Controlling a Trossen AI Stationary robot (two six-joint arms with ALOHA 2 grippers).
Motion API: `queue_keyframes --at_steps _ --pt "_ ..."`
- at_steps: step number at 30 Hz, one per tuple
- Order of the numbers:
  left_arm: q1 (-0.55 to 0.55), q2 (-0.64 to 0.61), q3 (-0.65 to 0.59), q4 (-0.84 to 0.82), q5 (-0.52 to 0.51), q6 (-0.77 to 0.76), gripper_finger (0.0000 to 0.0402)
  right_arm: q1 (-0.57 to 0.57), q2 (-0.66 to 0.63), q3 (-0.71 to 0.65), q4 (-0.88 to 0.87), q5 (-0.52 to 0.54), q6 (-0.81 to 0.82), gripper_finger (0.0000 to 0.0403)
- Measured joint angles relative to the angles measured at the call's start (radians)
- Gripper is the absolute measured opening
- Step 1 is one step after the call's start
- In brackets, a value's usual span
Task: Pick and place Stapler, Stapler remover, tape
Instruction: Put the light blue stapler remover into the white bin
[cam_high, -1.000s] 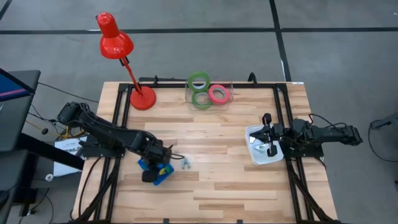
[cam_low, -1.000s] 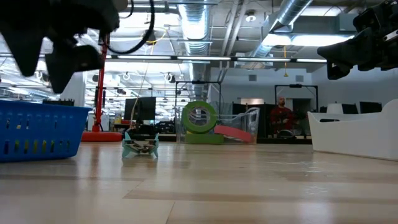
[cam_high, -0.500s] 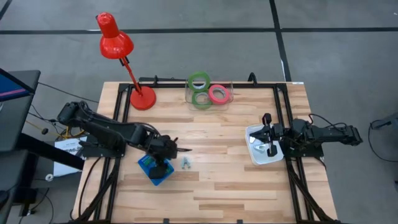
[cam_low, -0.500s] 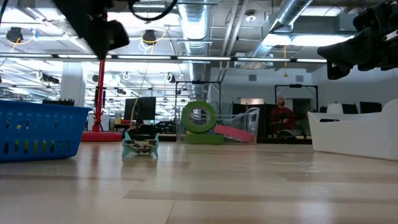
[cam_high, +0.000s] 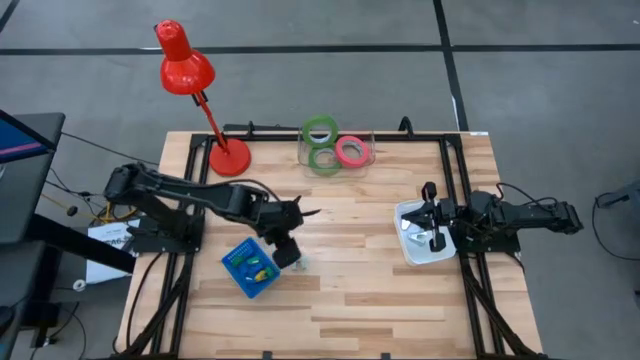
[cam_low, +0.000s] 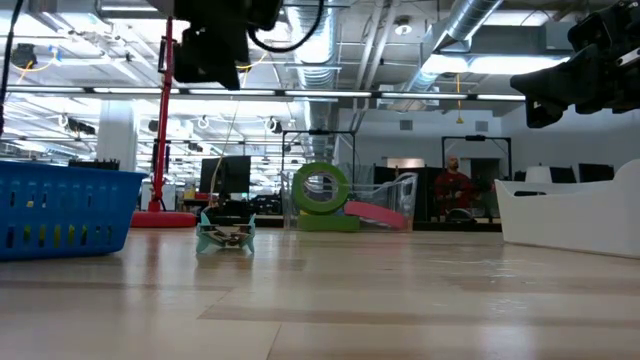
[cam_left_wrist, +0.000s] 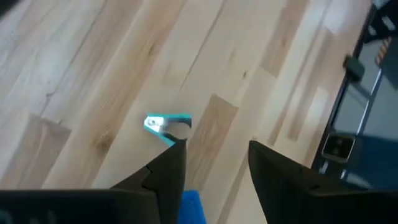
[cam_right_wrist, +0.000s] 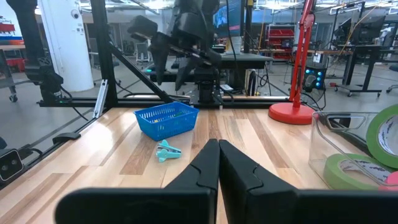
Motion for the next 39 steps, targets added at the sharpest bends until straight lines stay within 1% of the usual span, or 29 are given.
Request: queue_keyframes --at_steps 4,13,17,20,25,34,39 --pt "0.014 0.052 0.044 0.000 0.000 -0.078 0.0157 0.000 0.000 0.000 0.000 0.000 0.000 0.0000" --pt "0.026 0.154 0.150 0.004 0.000 -0.327 0.0149 0.000 0.000 0.000 0.000 0.000 0.000 0.0000" --pt "0.019 0.197 0.167 0.003 0.000 -0.376 0.0147 0.000 0.000 0.000 0.000 0.000 0.000 0.0000" --pt "0.006 0.227 0.167 0.003 -0.004 -0.480 0.0148 0.000 0.000 0.000 0.000 0.000 0.000 0.0000" --pt "-0.015 0.284 0.167 0.005 -0.005 -0.576 0.0148 0.000 0.000 0.000 0.000 0.000 0.000 0.0000" --pt "-0.025 0.363 0.167 0.017 -0.005 -0.624 0.0148 0.000 0.000 0.000 0.000 0.000 0.000 0.0000" --pt "-0.026 0.366 0.145 0.013 -0.007 -0.615 0.0148 0.000 0.000 0.000 0.000 0.000 0.000 0.0000"
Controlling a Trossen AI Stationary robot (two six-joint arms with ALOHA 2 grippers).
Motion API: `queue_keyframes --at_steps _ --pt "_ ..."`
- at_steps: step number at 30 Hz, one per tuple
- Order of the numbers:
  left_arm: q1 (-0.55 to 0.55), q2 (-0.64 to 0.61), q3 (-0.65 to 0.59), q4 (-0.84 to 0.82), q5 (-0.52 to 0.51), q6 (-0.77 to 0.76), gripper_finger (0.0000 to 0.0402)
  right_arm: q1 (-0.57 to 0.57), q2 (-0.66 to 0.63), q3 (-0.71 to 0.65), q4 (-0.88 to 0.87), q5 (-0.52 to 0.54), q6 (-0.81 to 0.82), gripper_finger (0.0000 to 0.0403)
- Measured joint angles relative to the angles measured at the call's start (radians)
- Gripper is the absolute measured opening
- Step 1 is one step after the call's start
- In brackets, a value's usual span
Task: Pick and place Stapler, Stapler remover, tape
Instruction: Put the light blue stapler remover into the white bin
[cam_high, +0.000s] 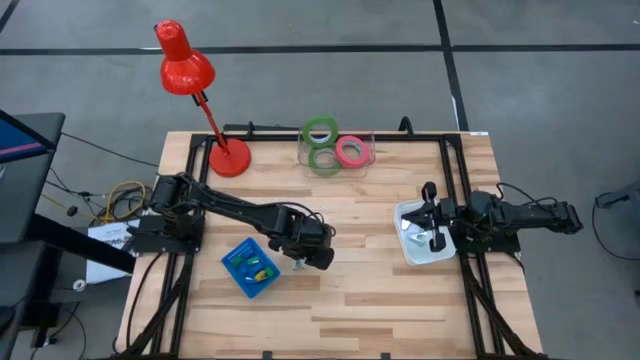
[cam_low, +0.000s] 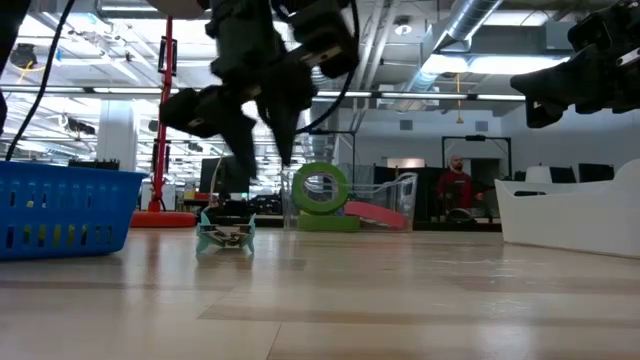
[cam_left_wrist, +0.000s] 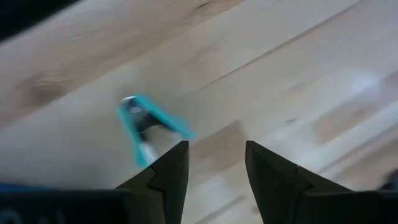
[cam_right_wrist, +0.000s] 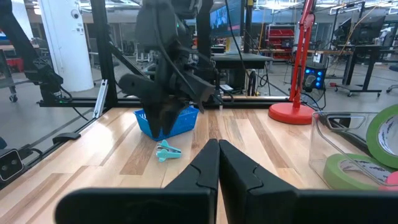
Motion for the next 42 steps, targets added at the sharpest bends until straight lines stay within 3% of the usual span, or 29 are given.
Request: queue_keyframes --at_steps 11,27,42 --pt "-0.001 -0.044 -0.045 -0.159 0.065 0.012 0.0148 0.000 -0.001 0.000 0.000 0.000 0.000 0.0000" --pt "0.008 -0.043 -0.109 -0.116 0.052 -0.006 0.0147 0.000 0.000 0.000 0.000 0.000 0.000 0.0000" --pt "0.009 -0.025 -0.171 0.054 0.063 -0.078 0.0143 0.000 0.000 0.000 0.000 0.000 0.000 0.0000"
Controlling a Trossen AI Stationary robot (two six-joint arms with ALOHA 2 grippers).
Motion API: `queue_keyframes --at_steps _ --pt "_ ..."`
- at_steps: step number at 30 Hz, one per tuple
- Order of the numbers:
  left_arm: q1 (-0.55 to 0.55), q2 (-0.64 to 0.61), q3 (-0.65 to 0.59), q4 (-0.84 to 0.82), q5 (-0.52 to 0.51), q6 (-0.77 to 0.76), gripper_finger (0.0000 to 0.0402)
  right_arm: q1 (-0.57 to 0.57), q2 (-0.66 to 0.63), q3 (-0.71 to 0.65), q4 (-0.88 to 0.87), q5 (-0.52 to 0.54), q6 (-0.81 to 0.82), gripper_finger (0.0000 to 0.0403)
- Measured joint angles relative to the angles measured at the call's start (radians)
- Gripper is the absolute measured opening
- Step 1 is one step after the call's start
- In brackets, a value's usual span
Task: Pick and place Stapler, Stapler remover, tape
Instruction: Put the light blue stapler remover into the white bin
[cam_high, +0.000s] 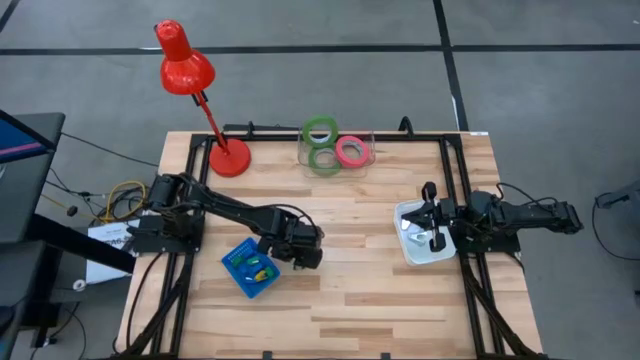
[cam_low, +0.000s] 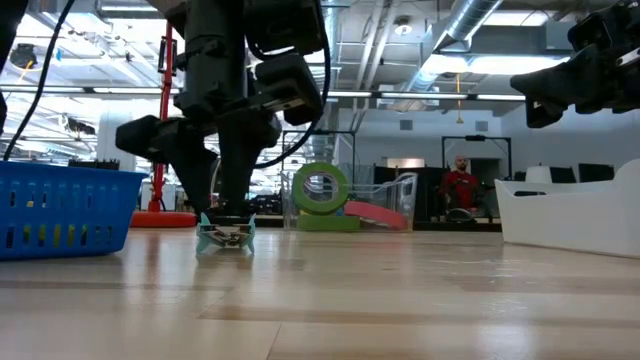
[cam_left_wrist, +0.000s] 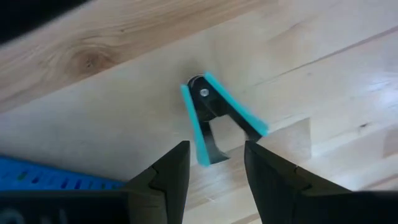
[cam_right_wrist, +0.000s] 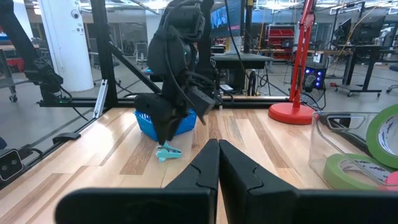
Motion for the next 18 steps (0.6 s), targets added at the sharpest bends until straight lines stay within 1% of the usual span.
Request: queue_keyframes --at_steps 10,18 --pt "0.003 0.000 -0.004 0.004 0.005 -0.008 0.0143 0.000 0.000 0.000 0.000 0.000 0.000 0.0000" --pt "0.008 0.000 -0.051 0.022 0.034 -0.017 0.0143 0.000 0.000 0.000 0.000 0.000 0.000 0.0000"
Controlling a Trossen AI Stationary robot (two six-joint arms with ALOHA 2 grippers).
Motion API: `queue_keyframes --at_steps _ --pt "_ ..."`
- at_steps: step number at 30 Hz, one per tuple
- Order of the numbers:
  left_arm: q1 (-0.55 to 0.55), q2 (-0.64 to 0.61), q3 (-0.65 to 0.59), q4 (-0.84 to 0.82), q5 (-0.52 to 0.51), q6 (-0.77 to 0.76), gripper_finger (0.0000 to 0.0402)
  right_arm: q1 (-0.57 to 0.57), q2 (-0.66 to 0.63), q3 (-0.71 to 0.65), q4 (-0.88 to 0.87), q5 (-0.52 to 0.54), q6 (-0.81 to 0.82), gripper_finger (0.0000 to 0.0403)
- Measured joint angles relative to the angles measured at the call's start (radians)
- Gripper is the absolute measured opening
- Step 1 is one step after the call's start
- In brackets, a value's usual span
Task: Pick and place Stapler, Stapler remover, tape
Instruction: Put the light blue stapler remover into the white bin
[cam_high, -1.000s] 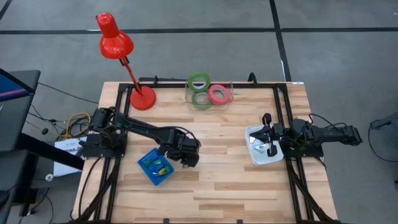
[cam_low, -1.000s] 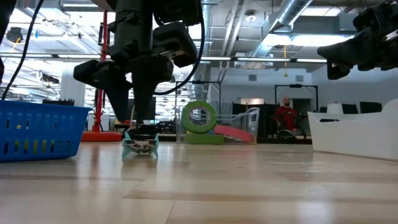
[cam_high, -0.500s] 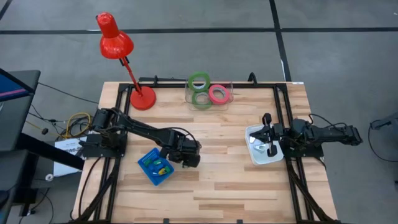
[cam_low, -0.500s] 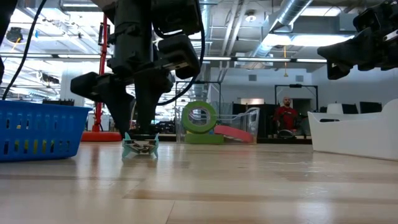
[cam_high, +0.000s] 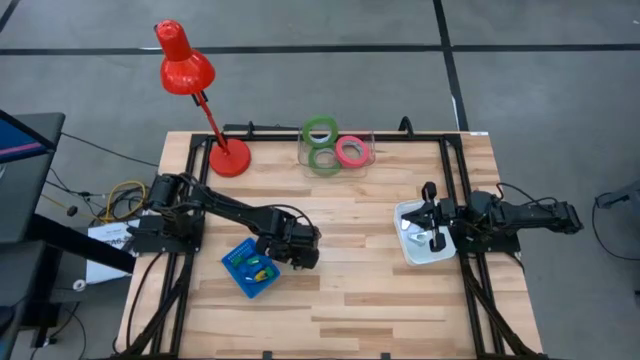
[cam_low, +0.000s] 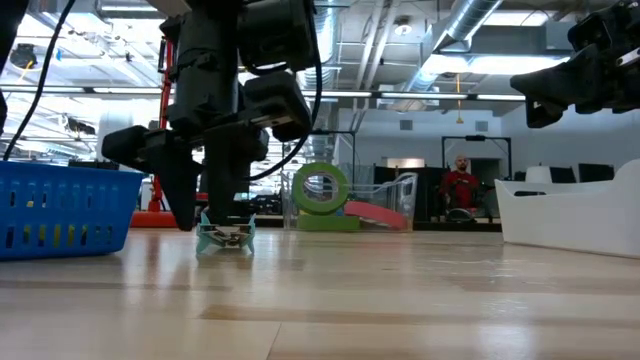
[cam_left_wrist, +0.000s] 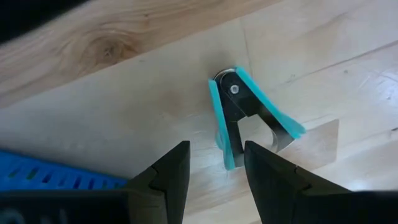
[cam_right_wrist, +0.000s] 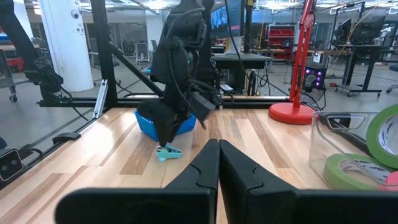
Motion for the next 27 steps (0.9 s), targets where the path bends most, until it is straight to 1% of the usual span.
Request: queue_keyframes --at_steps 6,16,27 --pt "0.000 0.000 0.000 0.024 0.004 0.000 0.0138 0.000 0.000 0.000 0.000 0.000 0.000 0.0000" --pt "0.000 0.000 0.000 0.037 0.004 0.000 0.0066 0.000 0.000 0.000 0.000 0.000 0.000 0.0000" --pt "0.000 0.000 0.000 0.043 0.004 0.000 0.0023 0.000 0.000 0.000 0.000 0.000 0.000 0.0000"
